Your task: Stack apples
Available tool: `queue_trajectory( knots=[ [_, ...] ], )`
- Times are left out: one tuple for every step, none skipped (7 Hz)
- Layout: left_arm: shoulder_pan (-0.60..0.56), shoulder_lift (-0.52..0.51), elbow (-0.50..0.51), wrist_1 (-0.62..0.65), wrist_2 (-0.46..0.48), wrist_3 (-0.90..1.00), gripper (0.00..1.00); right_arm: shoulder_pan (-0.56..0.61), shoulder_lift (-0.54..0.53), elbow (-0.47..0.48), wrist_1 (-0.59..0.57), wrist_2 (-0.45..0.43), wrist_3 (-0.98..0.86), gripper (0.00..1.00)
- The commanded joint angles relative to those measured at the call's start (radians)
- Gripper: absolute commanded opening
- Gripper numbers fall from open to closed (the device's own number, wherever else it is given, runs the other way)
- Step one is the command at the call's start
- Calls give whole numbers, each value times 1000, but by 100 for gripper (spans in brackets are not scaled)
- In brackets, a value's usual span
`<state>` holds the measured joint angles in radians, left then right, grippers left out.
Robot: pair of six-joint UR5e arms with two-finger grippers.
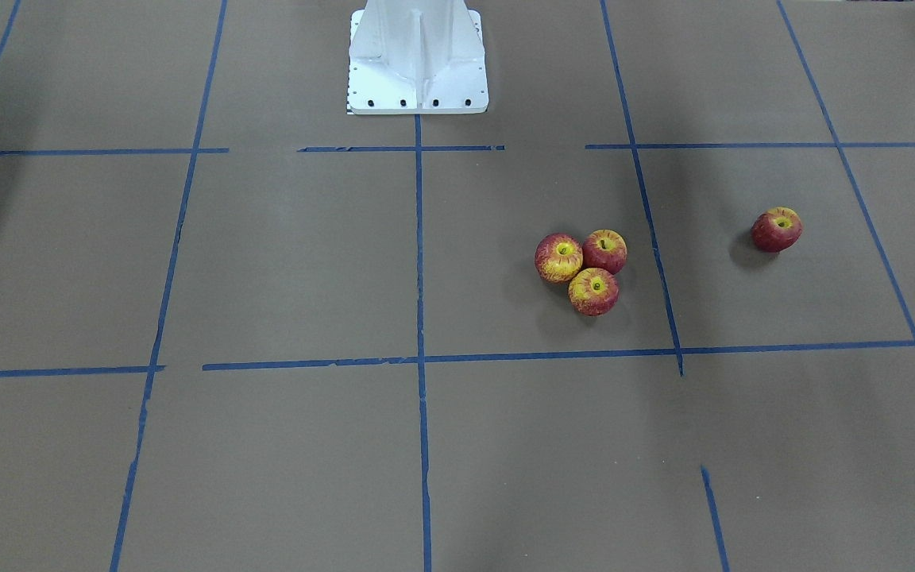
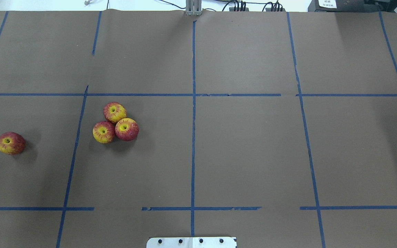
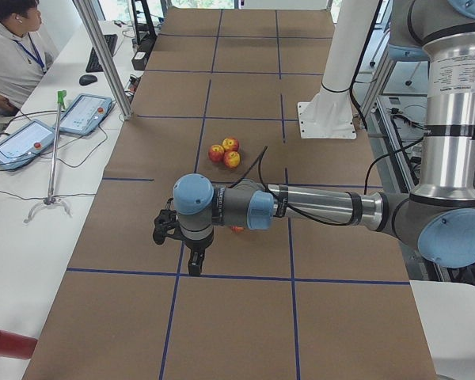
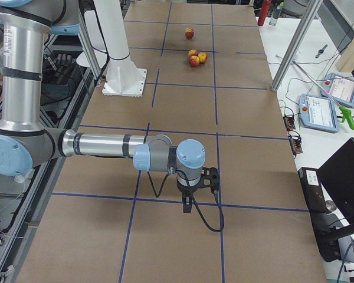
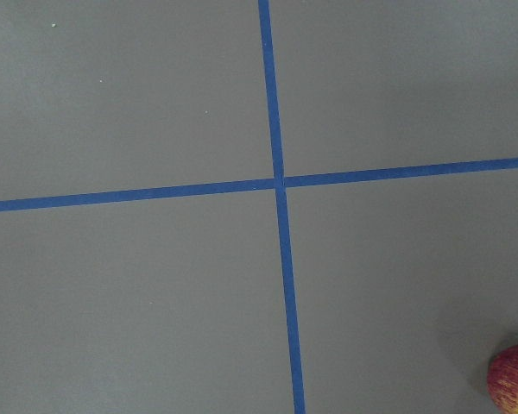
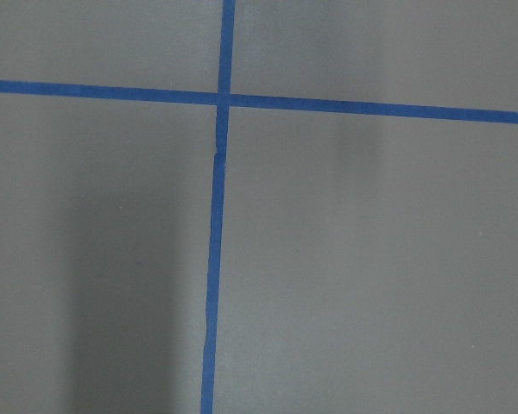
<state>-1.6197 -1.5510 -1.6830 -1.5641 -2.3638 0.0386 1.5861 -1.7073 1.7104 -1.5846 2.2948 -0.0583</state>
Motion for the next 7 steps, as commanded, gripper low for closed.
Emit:
queue_trajectory(
  knots=[
    [-19, -29, 0, 18, -3, 6, 100, 0, 0, 0, 0, 0, 0, 100],
    [-17, -40, 5, 28, 1, 4, 100, 0, 0, 0, 0, 0, 0, 100],
    [-16, -35, 2, 18, -9, 4, 100, 0, 0, 0, 0, 0, 0, 100],
    [-8, -29, -20, -5, -11, 6, 100, 0, 0, 0, 0, 0, 0, 100],
    [38, -26, -11, -55, -8, 7, 100, 0, 0, 0, 0, 0, 0, 100],
    [219, -26, -24, -101, -6, -78, 100, 0, 0, 0, 0, 0, 0, 100],
    [281, -27, -47, -208, -6, -318, 100, 0, 0, 0, 0, 0, 0, 100]
  ],
)
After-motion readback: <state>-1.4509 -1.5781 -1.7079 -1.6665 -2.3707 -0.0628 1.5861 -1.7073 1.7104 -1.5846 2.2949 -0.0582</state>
